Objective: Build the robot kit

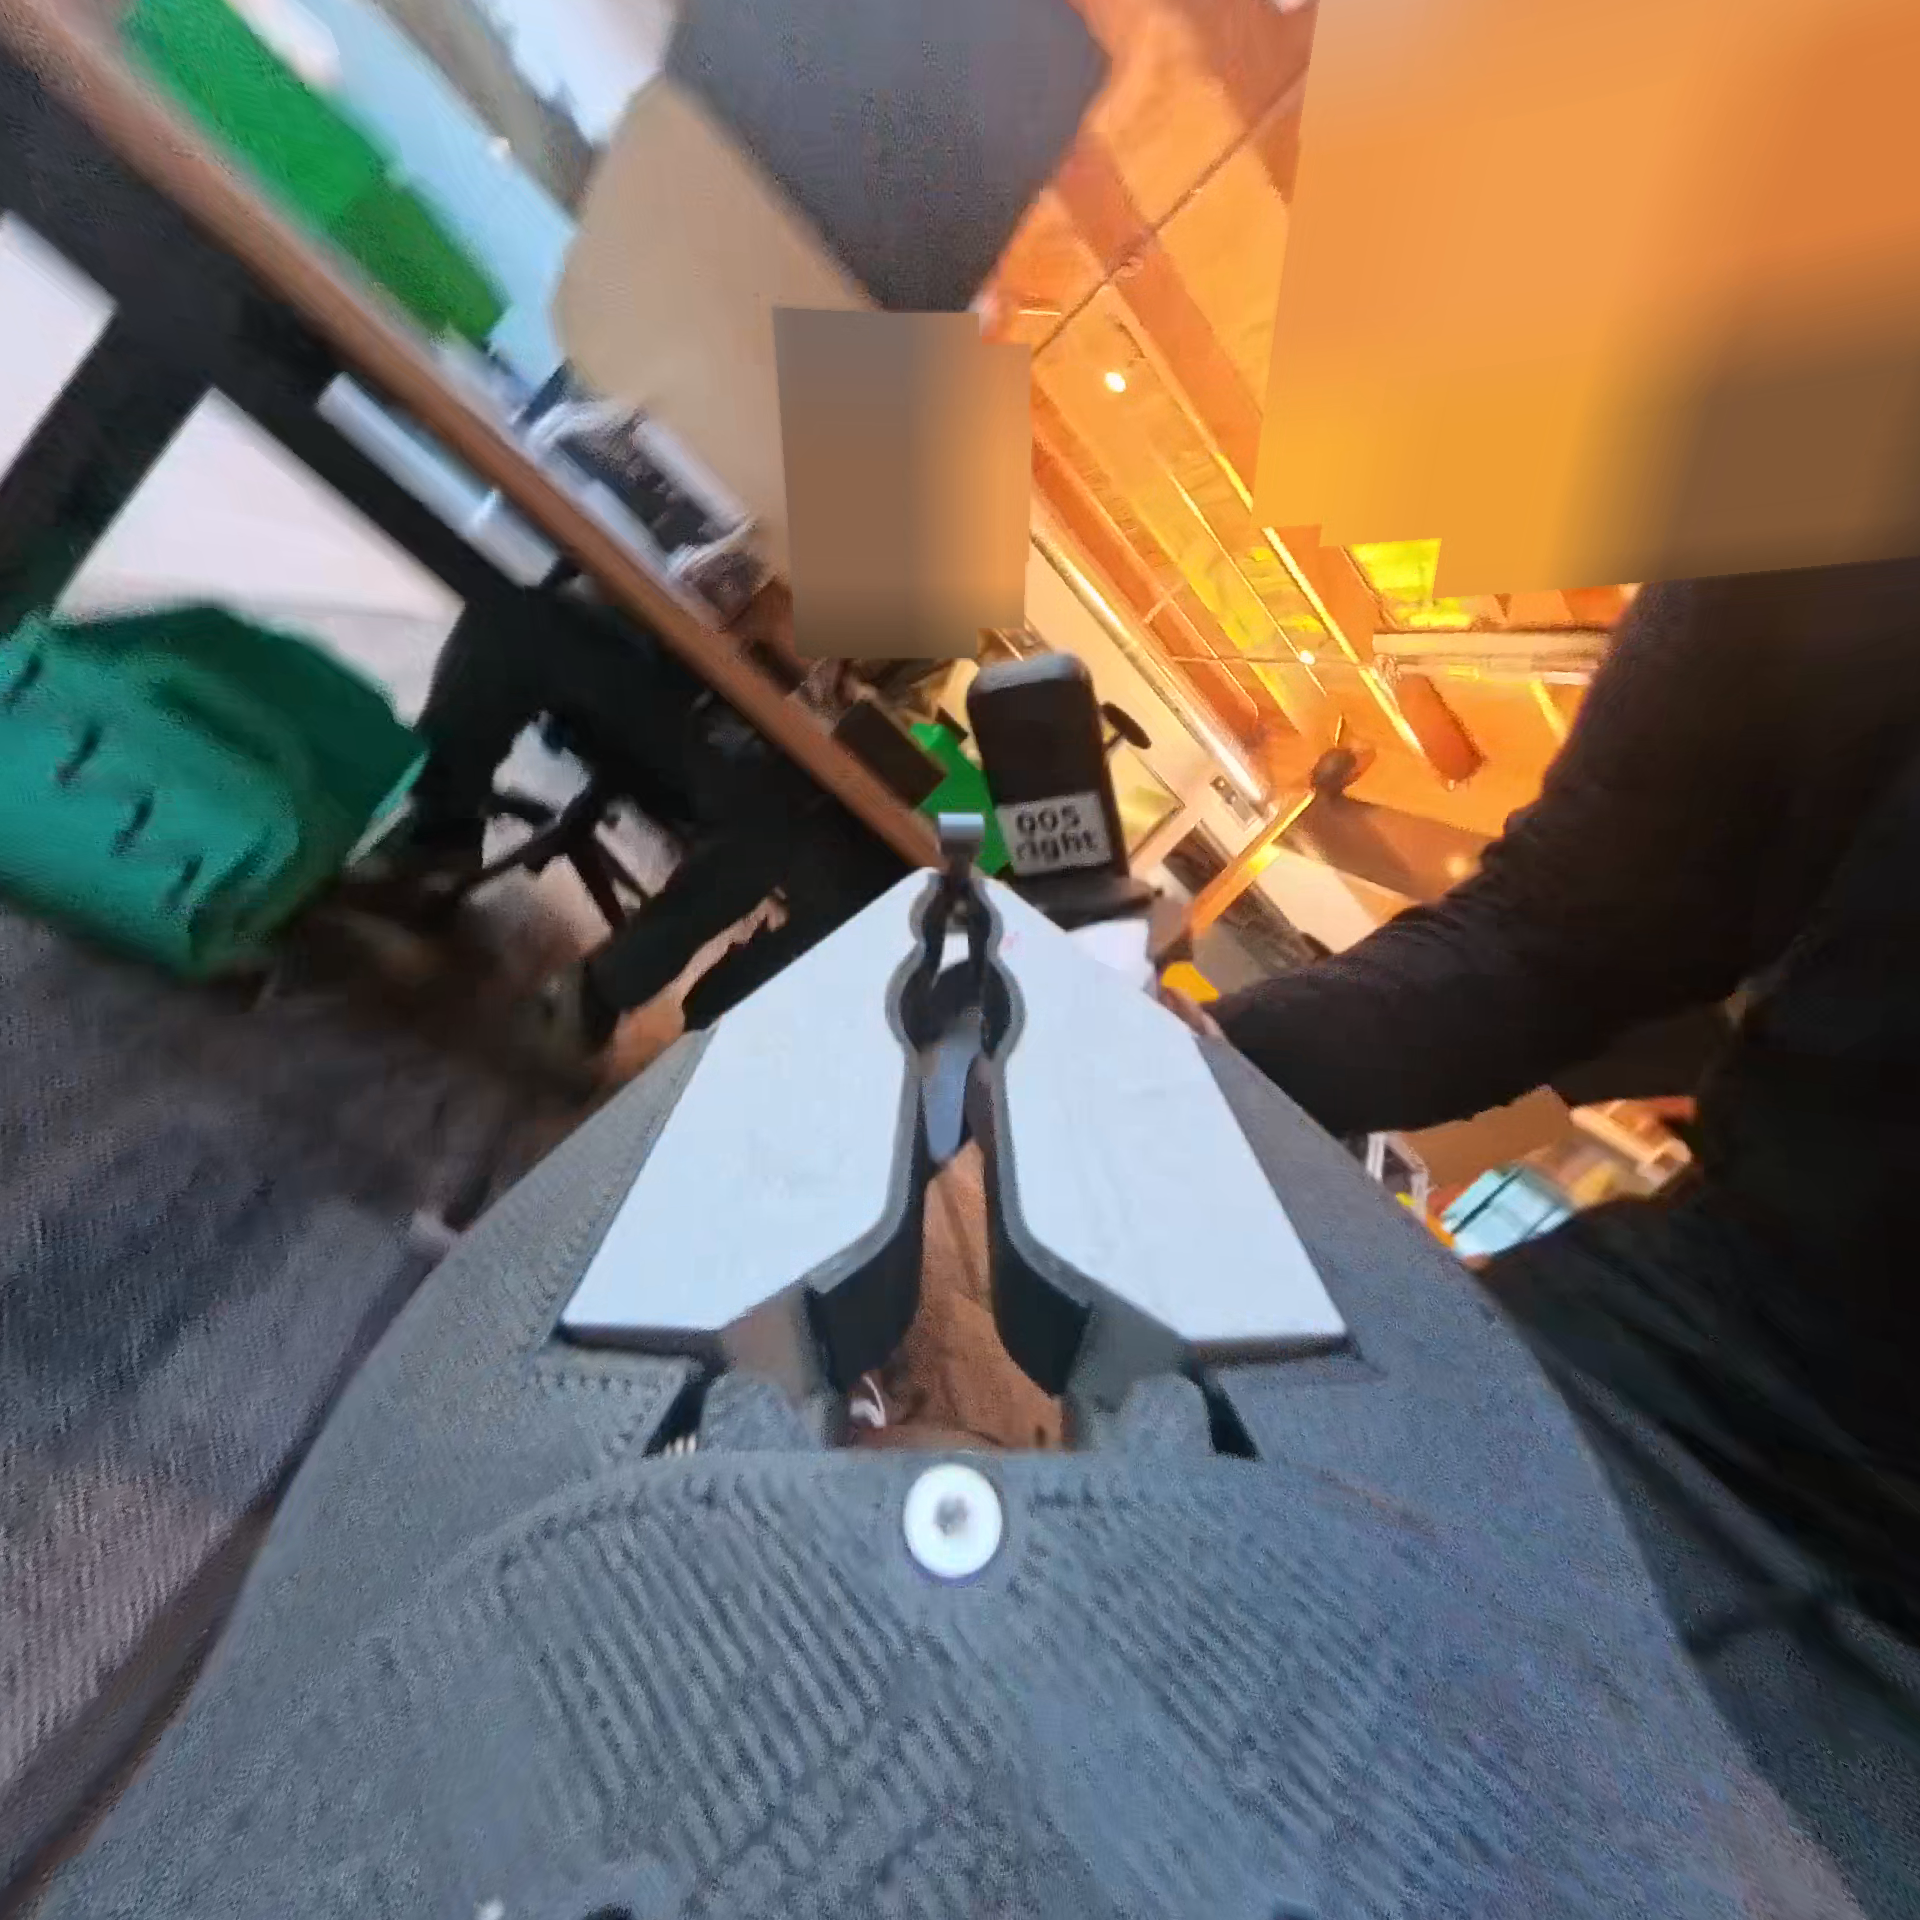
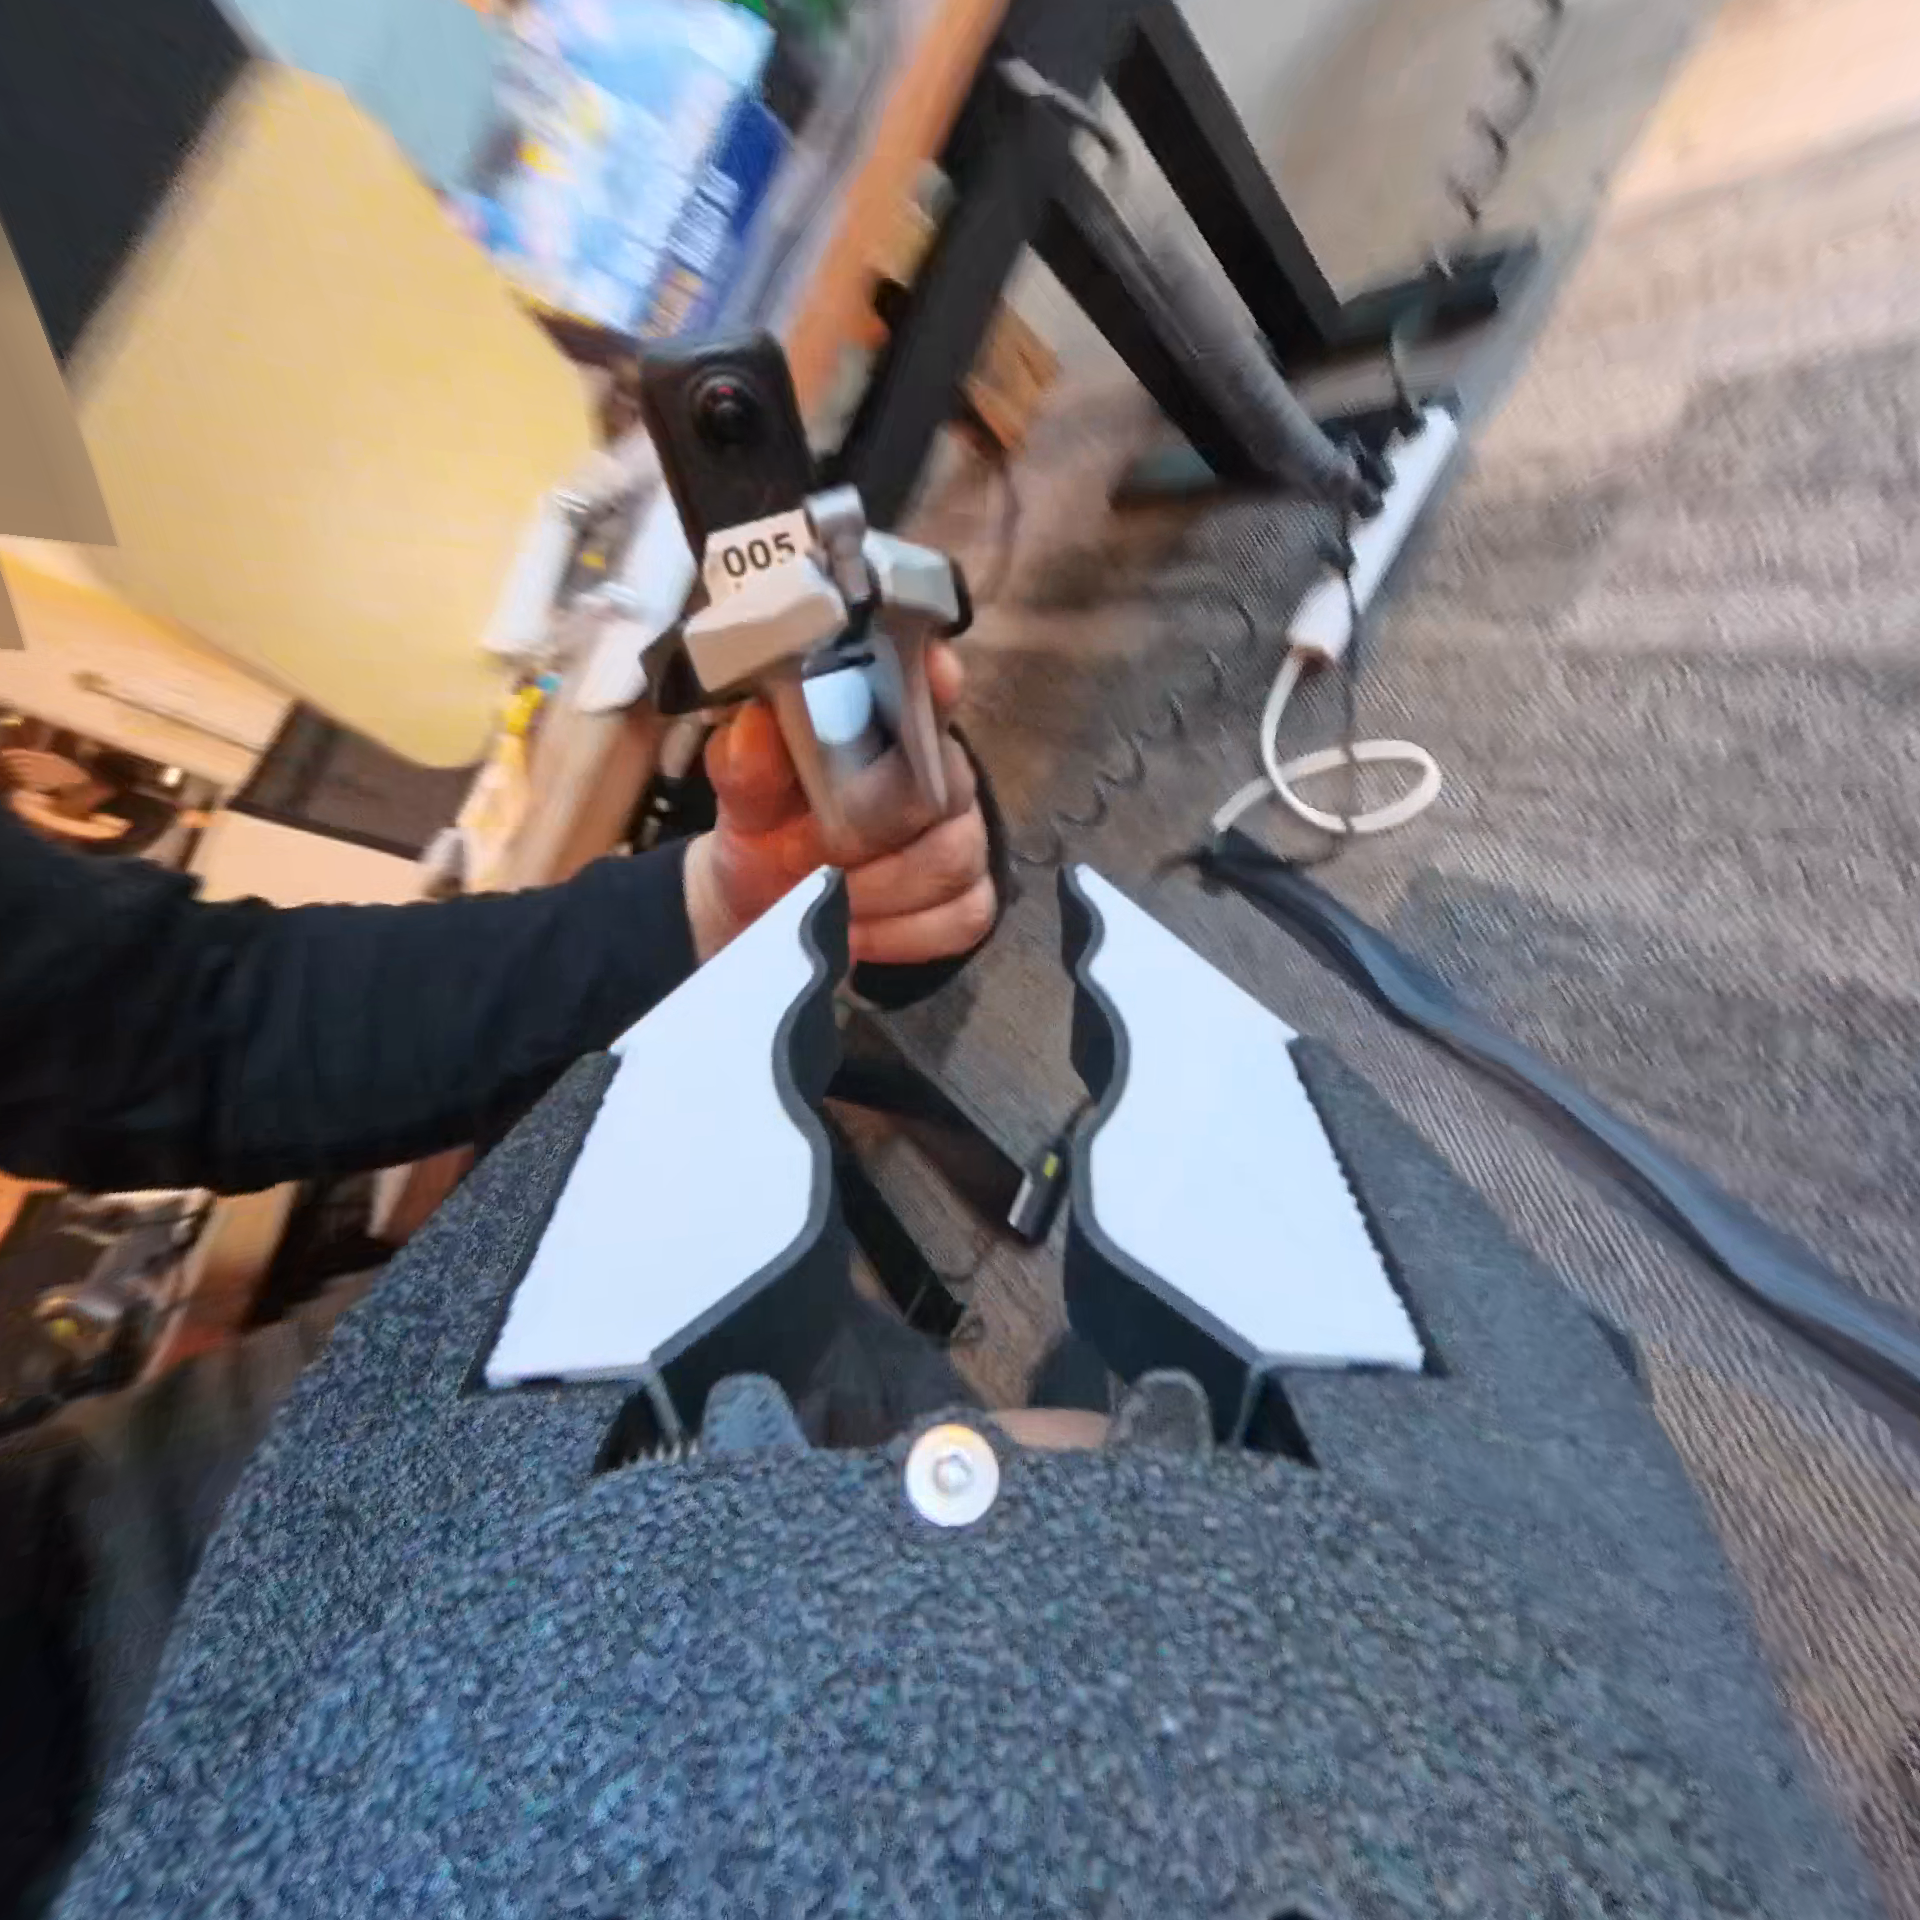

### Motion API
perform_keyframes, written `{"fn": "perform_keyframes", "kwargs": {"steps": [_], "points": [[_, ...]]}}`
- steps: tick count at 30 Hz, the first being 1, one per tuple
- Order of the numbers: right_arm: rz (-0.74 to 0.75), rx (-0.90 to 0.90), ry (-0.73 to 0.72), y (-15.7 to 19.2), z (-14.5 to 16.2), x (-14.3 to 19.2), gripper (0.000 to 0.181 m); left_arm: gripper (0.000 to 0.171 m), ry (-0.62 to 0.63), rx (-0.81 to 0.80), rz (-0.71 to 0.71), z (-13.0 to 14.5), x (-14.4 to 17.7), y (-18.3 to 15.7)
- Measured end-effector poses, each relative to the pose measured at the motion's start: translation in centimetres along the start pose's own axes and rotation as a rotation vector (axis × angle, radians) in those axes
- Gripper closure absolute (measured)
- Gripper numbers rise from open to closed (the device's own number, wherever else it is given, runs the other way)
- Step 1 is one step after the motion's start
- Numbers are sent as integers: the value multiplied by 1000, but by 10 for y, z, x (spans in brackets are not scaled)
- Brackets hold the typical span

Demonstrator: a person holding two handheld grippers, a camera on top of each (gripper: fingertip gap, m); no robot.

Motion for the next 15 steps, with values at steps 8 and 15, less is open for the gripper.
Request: {"fn": "perform_keyframes", "kwargs": {"steps": [8,15], "points": [[-53,230,22,203,21,145,142,169,146,-279,60,-1,-102,-268],[-285,442,244,366,144,180,145,169,60,-457,-269,107,-15,-520]]}}
Point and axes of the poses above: each gripper's, where its closed fingertips meet, x back along the fingers, z out of its underside, y = z × x across the jaws, the point moved 5 cm from there along x, back along the fingers, and after that the axes turned 10 degrees about -y, right-handed, at the moved point
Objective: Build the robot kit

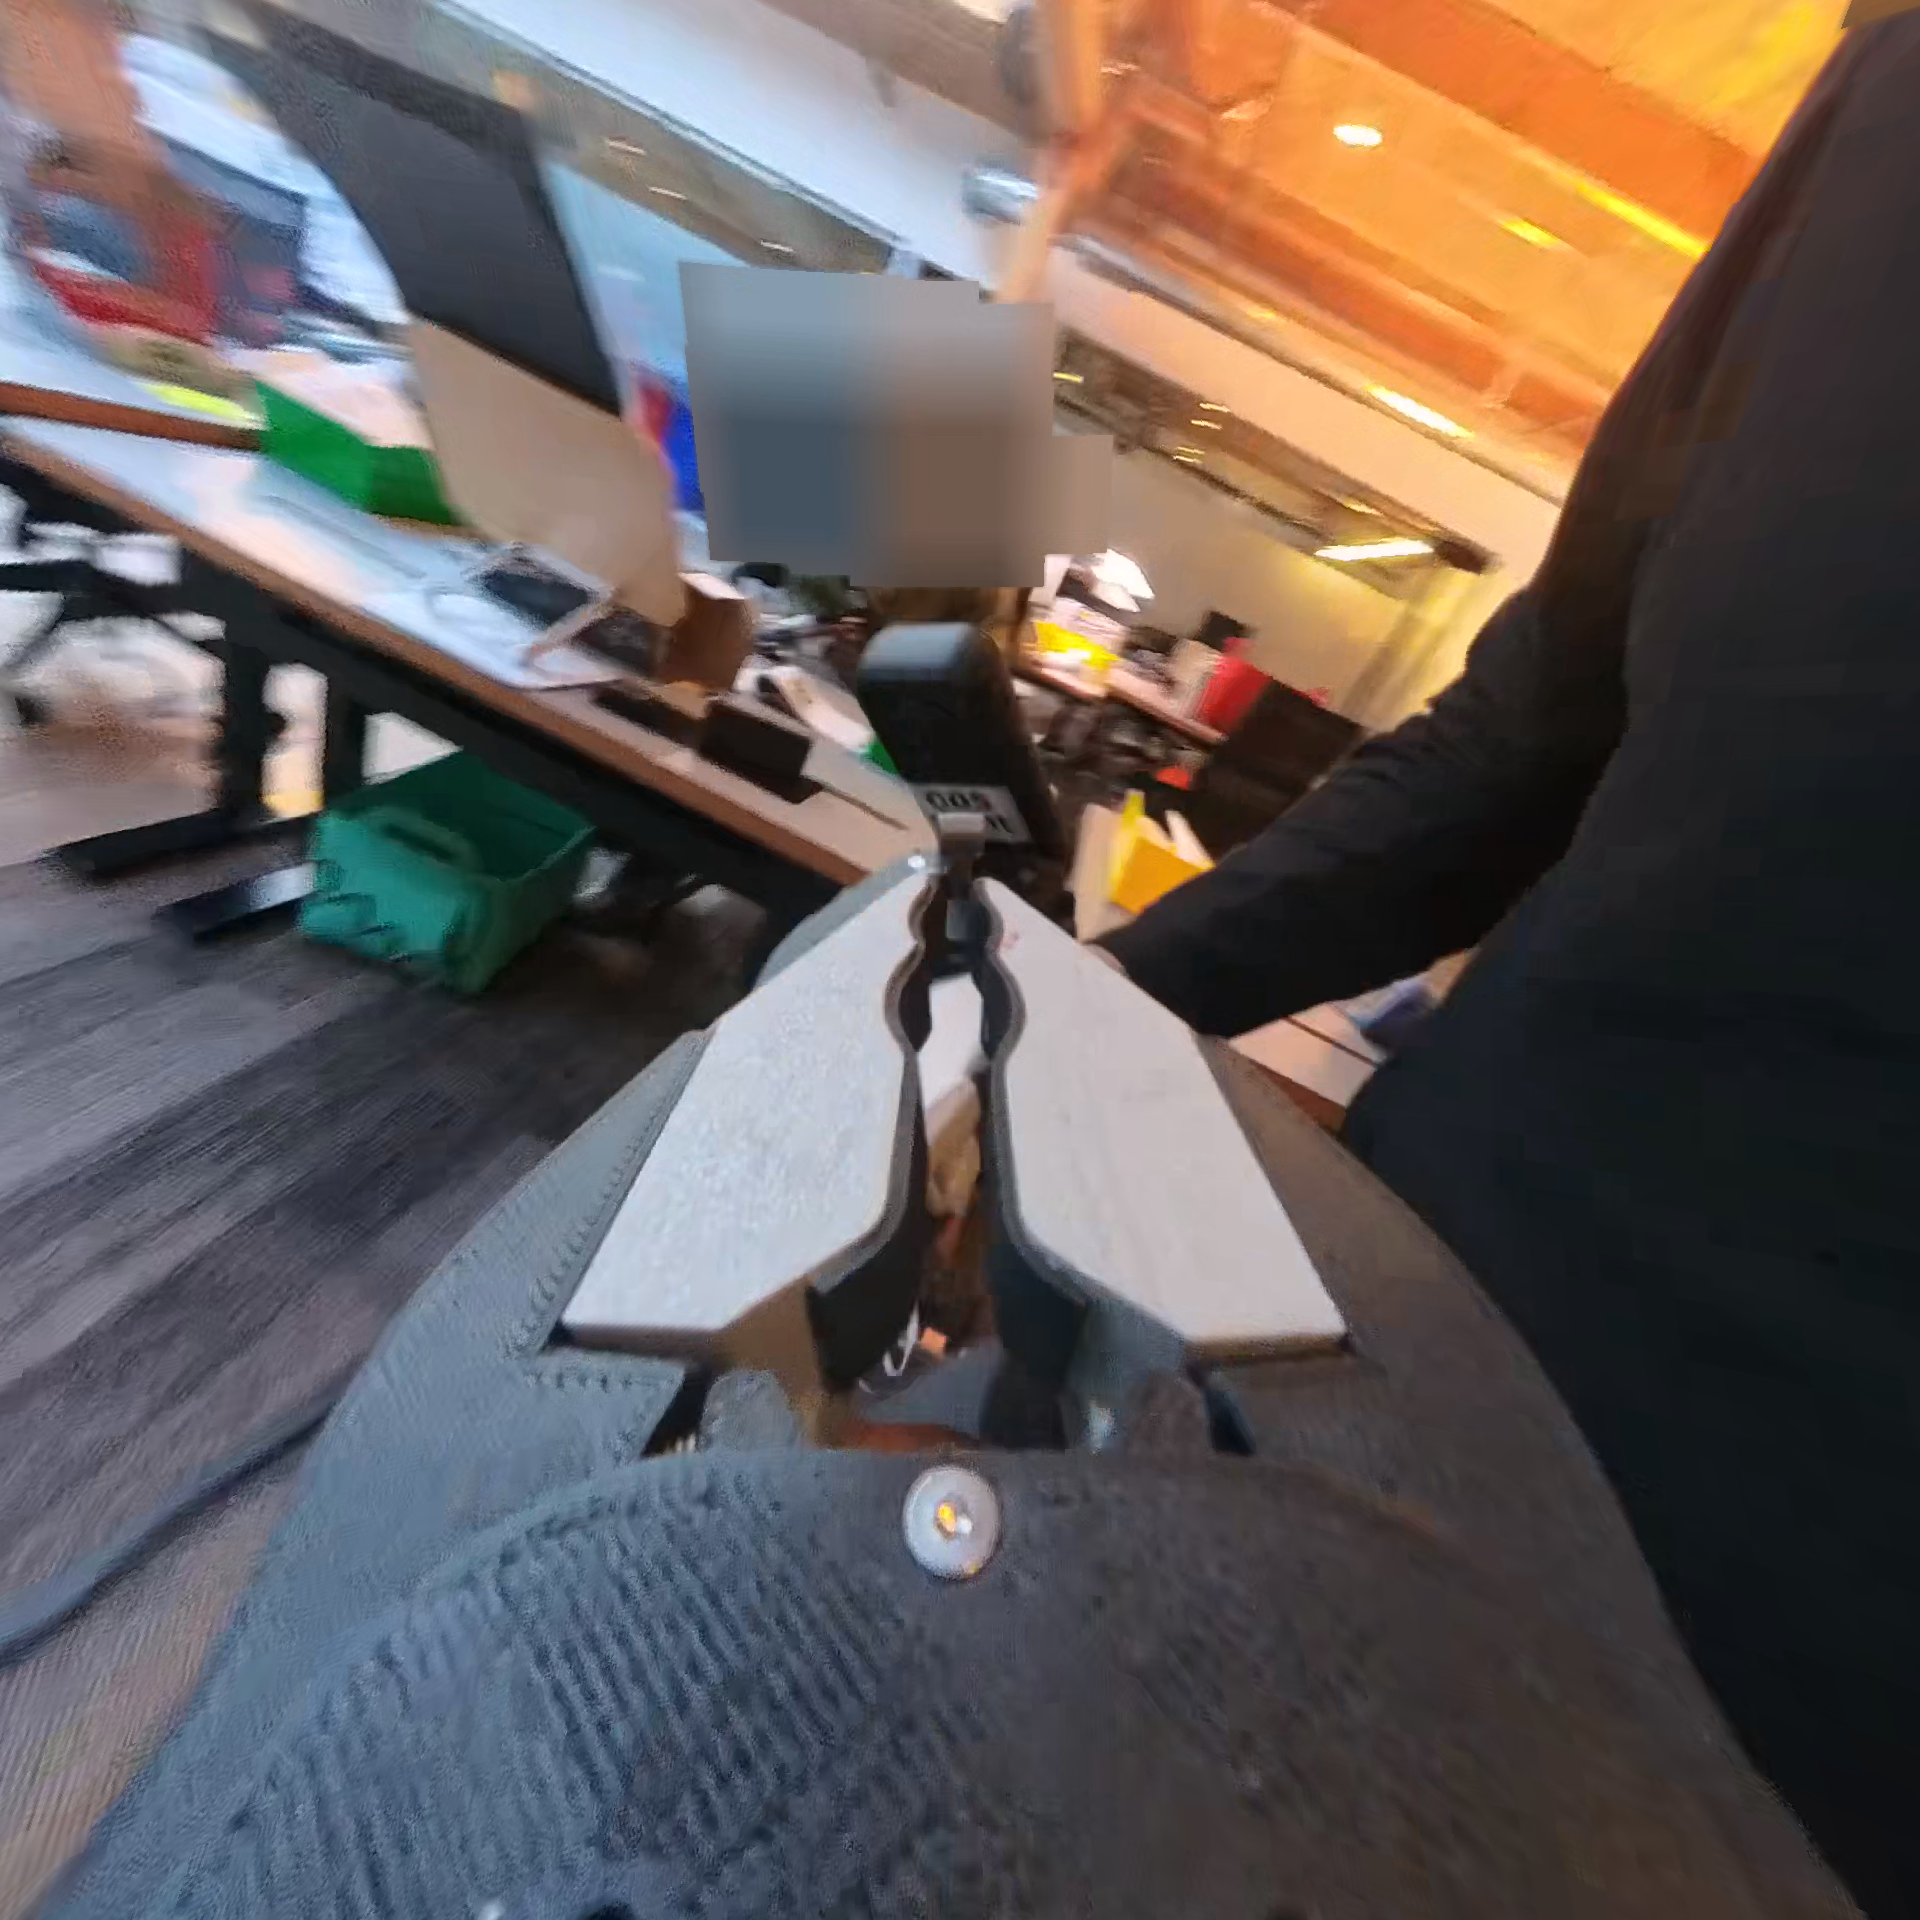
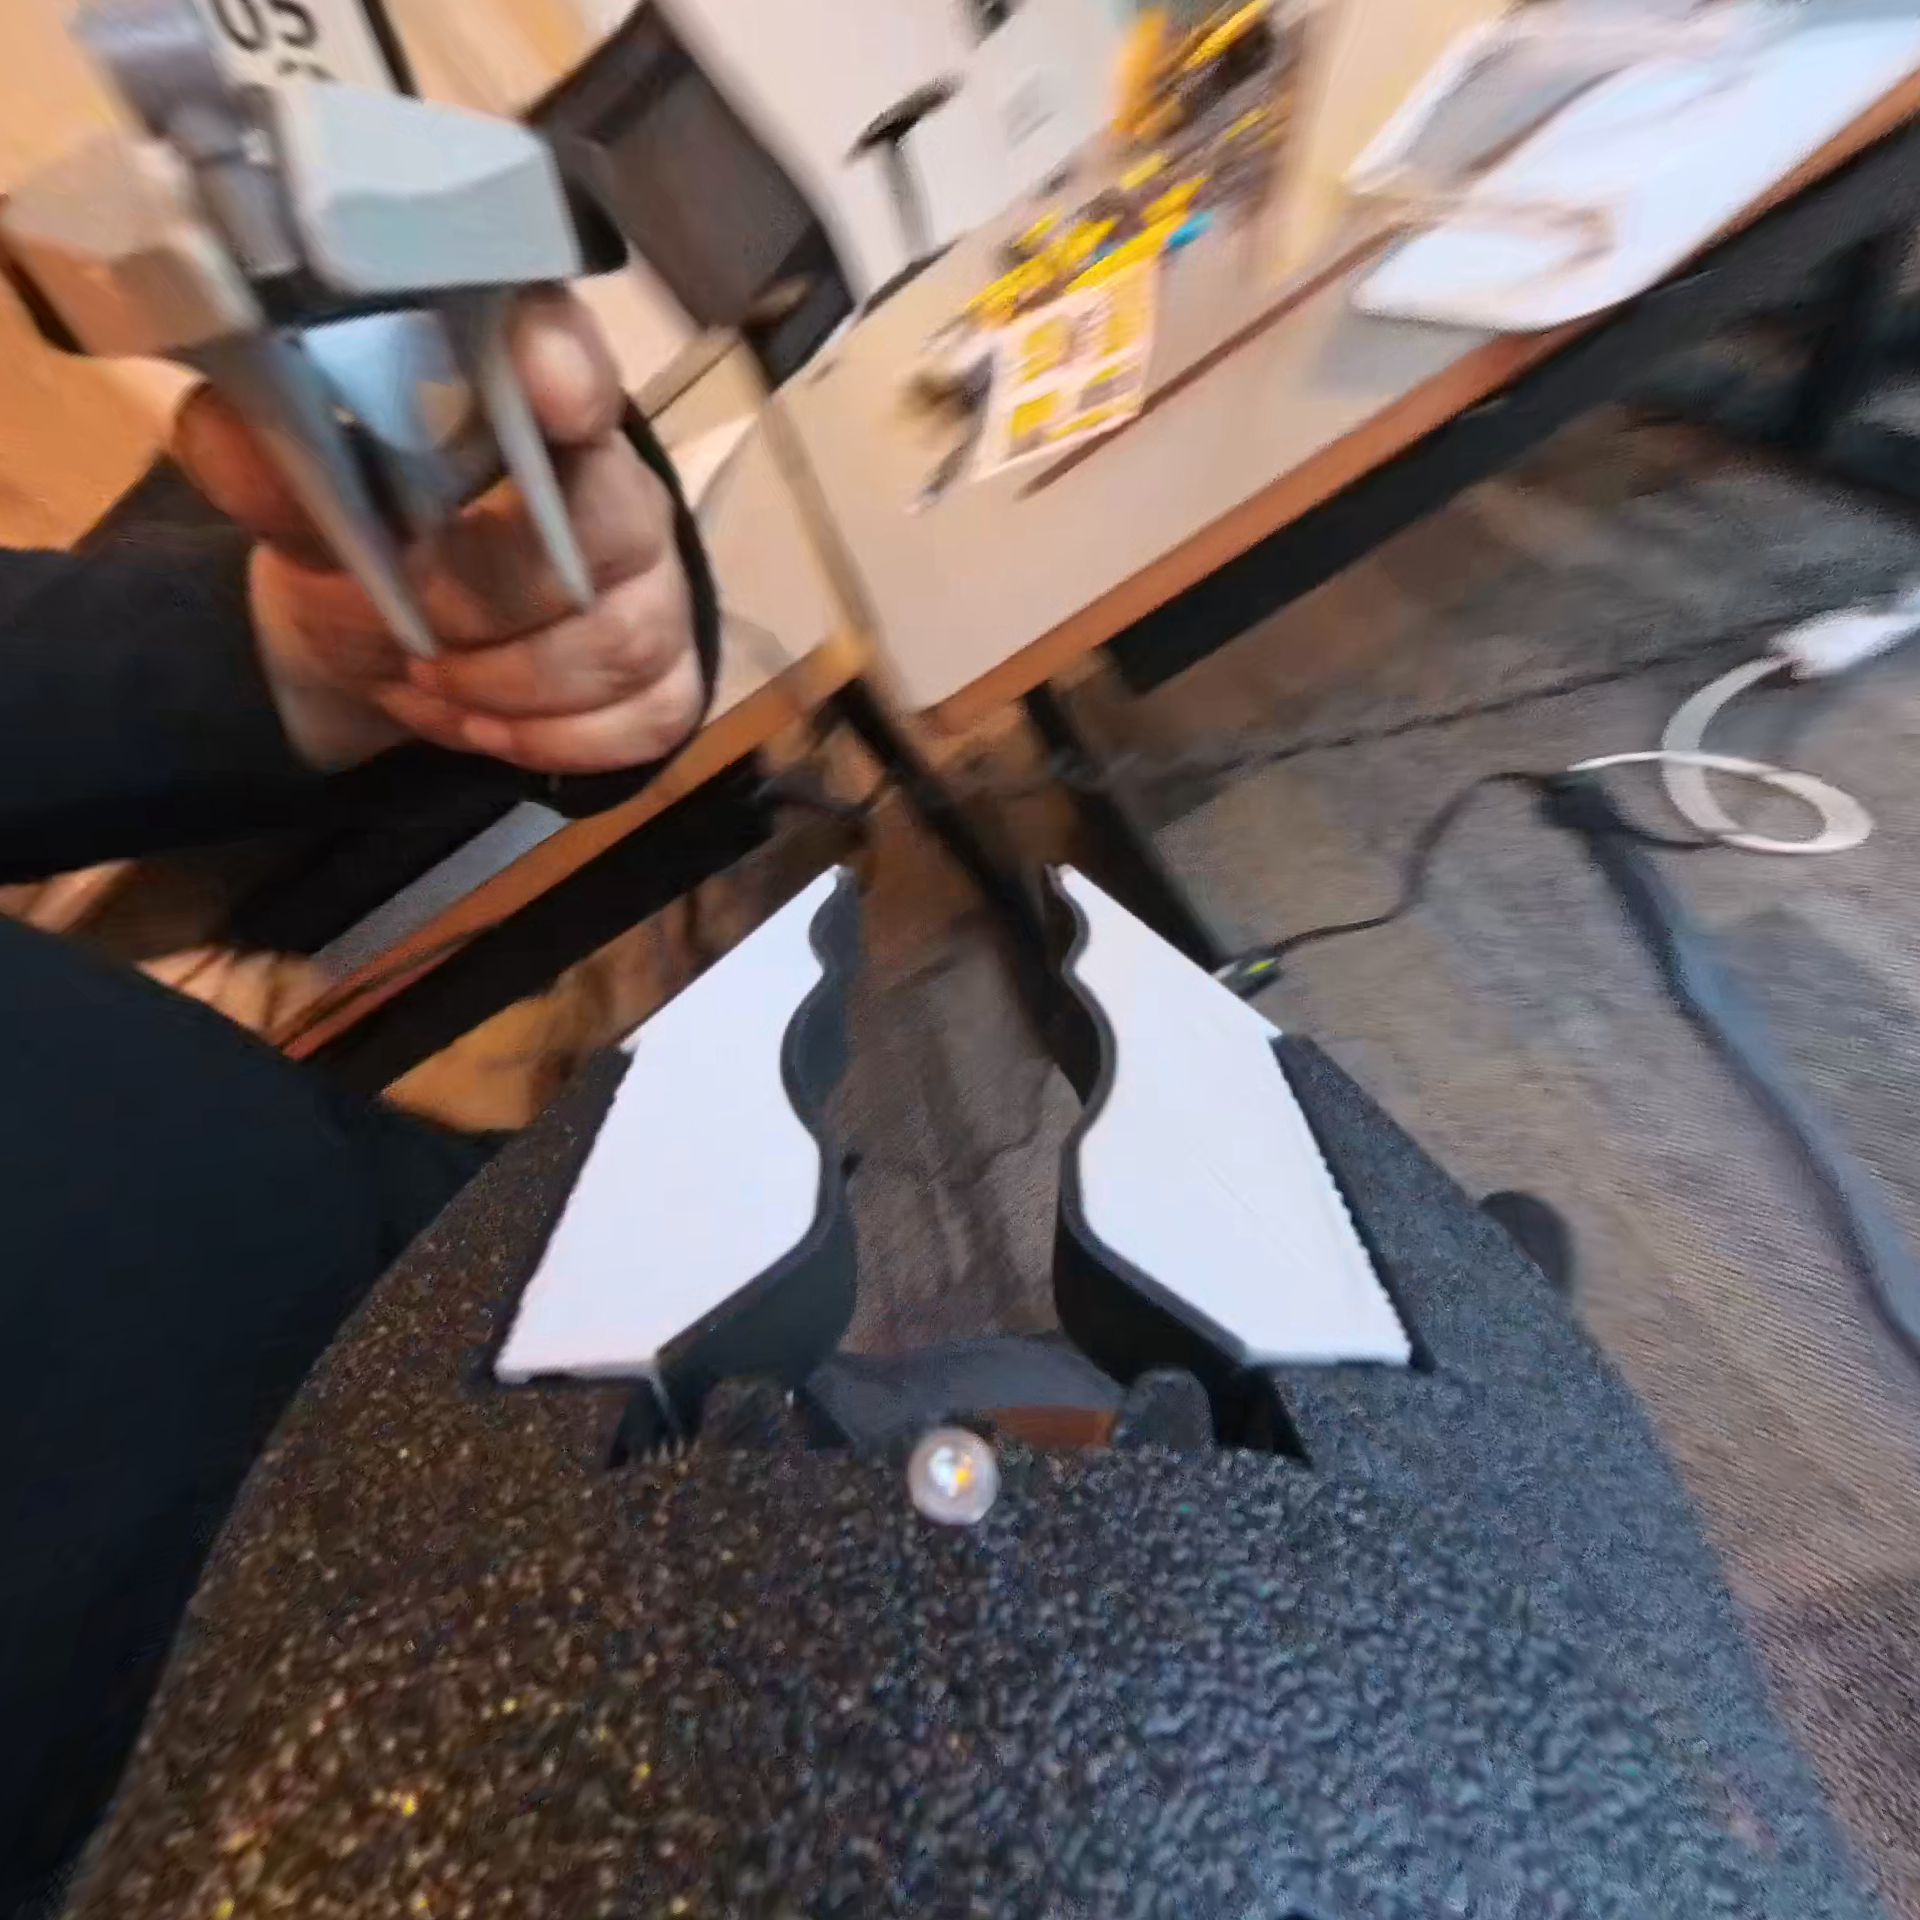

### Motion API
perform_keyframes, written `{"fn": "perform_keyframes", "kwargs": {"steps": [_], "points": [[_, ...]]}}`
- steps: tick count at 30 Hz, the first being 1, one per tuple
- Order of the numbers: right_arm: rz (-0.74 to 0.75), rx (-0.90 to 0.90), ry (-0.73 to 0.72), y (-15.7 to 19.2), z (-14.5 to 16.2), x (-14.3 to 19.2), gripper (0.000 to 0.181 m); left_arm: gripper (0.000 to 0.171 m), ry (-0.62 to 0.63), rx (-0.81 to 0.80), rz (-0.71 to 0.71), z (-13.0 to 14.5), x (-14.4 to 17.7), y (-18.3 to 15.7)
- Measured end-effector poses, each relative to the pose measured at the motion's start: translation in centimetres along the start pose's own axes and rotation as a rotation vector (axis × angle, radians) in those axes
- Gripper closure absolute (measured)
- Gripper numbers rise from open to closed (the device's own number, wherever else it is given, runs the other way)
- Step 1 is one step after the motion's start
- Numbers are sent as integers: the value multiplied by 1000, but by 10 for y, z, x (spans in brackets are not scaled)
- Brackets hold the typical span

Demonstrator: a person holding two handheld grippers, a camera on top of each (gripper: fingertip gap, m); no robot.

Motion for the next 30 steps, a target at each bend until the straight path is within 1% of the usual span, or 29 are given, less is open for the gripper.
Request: {"fn": "perform_keyframes", "kwargs": {"steps": [2,4,6,8,10,12,14,16,19,21,22,23,25,27,28,30], "points": [[-153,46,129,53,13,-28,143,170,-71,-10,-174,2,54,-65],[-312,129,228,106,21,-53,144,170,-150,-60,-345,3,103,-129],[-516,209,344,158,36,-78,144,170,-219,-117,-529,14,149,-188],[-724,305,458,209,60,-104,144,170,-291,-154,-740,36,192,-244],[-913,379,539,265,85,-127,143,170,-365,-159,-976,66,231,-303],[-1067,422,539,335,103,-145,144,170,-449,-153,-1172,99,258,-367],[-1197,430,526,416,123,-153,144,170,-519,-131,-1313,136,278,-431],[-1309,415,534,498,156,-152,144,170,-579,-123,-1455,181,302,-497],[-1453,426,582,614,222,-138,145,170,-788,-96,-1696,271,351,-610],[-1498,427,609,687,276,-128,147,170,-883,-76,-1862,341,374,-688],[-1510,432,625,720,308,-123,147,170,-899,-64,-1932,375,382,-724],[-1513,441,646,753,342,-117,147,170,-916,-44,-1986,408,389,-757],[-1480,453,711,814,412,-103,149,170,-1012,3,-2034,461,404,-818],[-1471,420,806,878,467,-83,151,170,-1054,57,-2068,497,419,-874],[-1491,423,849,909,486,-73,153,170,-1082,85,-2076,509,429,-901],[-1545,475,885,971,515,-62,152,169,-1144,128,-2099,527,457,-953]]}}
Point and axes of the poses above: each gripper's, where its closed fingertips meet, x back along the fingers, z out of its underside, y = z × x across the jaws, the point moved 5 cm from there along x, back along the fingers, and after that the axes turned 10 degrees about -y, right-handed, at the moved point
